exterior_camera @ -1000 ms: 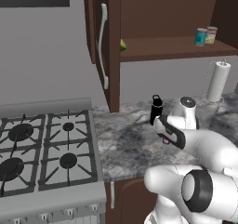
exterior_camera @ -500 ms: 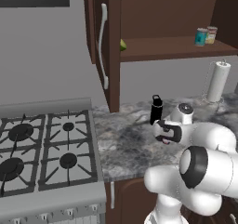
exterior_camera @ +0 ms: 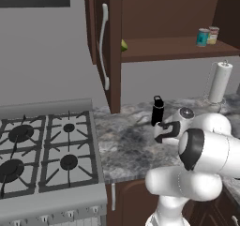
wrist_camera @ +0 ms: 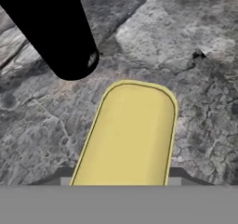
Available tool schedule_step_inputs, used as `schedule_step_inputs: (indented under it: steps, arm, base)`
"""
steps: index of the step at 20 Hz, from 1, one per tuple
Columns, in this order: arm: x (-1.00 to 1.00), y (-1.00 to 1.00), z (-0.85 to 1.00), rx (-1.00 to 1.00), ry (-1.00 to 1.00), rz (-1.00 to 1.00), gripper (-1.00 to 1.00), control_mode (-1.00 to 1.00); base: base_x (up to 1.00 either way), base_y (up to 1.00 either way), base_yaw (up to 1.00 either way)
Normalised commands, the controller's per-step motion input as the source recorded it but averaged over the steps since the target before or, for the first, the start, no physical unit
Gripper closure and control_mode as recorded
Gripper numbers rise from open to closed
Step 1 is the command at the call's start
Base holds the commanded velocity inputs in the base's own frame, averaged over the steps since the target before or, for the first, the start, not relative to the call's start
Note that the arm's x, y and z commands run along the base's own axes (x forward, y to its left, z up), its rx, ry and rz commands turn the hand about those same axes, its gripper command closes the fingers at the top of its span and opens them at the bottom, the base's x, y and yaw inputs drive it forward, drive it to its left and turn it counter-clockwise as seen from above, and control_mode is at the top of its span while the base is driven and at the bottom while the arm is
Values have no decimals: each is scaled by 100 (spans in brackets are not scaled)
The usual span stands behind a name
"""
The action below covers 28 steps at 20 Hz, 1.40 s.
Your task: Pick the cans from the counter and place them in their designated side in the cabinet.
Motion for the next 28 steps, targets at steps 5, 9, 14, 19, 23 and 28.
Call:
schedule_step_inputs:
  steps: [5, 9, 14, 19, 23, 28]
  arm:
    - [6, -5, 11, 0, -4, 0, 100, -100]
    - [-5, 0, 51, 1, -4, 0, 100, -100]
    - [-26, 0, 66, 2, -7, 0, 100, -100]
    - [-21, 0, 70, 2, -3, 0, 100, -100]
    - [-27, 0, 67, 1, 0, 0, 100, -100]
    - [-32, -3, 64, 0, 0, 0, 100, -100]
  base:
    - [0, 0, 0]
    - [0, 0, 0]
    - [0, 0, 0]
    - [0, 0, 0]
    - [0, 0, 0]
    - [0, 0, 0]
